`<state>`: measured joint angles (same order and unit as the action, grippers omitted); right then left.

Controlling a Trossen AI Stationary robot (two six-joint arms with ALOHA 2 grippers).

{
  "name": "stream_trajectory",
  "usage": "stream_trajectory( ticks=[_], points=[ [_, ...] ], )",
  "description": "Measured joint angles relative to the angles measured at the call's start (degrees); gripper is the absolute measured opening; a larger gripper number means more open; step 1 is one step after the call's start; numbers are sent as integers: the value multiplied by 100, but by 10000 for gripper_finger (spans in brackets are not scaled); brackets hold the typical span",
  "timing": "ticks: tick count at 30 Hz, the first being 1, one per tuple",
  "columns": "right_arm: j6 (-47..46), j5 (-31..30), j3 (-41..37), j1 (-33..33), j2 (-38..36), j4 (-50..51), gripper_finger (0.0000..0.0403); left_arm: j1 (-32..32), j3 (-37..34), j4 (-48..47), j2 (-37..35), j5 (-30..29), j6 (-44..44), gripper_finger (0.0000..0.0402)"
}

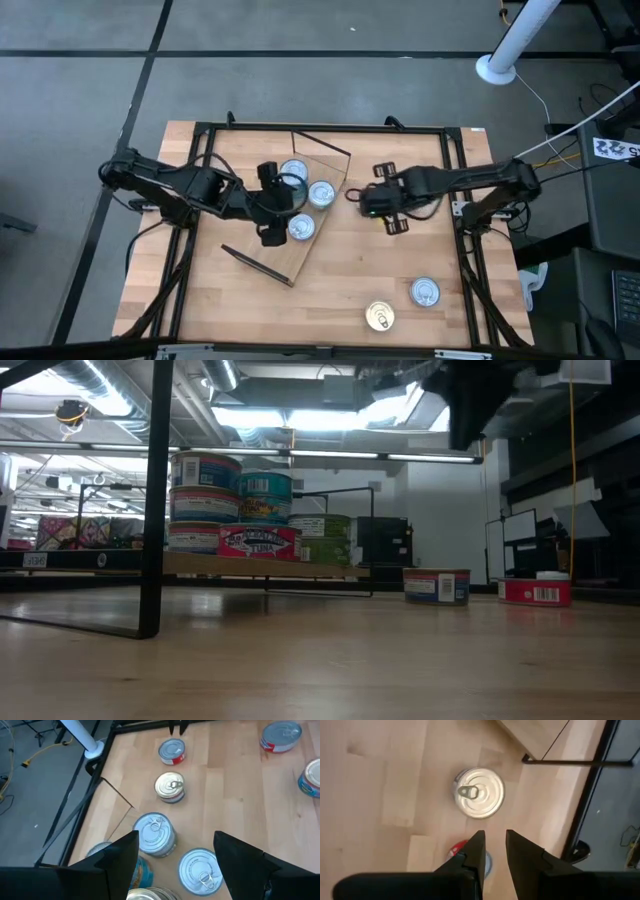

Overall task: Stack canned seafood by type on shelf
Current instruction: Stack the top red tuna can on top of the red tuna can on the shelf

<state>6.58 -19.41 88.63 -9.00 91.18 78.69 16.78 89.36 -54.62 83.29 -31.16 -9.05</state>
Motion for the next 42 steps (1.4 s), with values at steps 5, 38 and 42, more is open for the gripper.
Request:
stream_trajectory(
  ticks=[5, 38, 42],
  points=[
    [-624, -32, -1095, -163, -722, -340, 76, 21, 0, 28, 127, 60, 4, 253],
    [-1020, 709, -4600, 720, -1559, -2445, 76, 19, 0, 174, 290, 57, 39, 253],
    [-1199, 796, -4600, 720, -1557, -2394, 76, 19, 0, 174, 290, 55, 39, 253]
  ],
)
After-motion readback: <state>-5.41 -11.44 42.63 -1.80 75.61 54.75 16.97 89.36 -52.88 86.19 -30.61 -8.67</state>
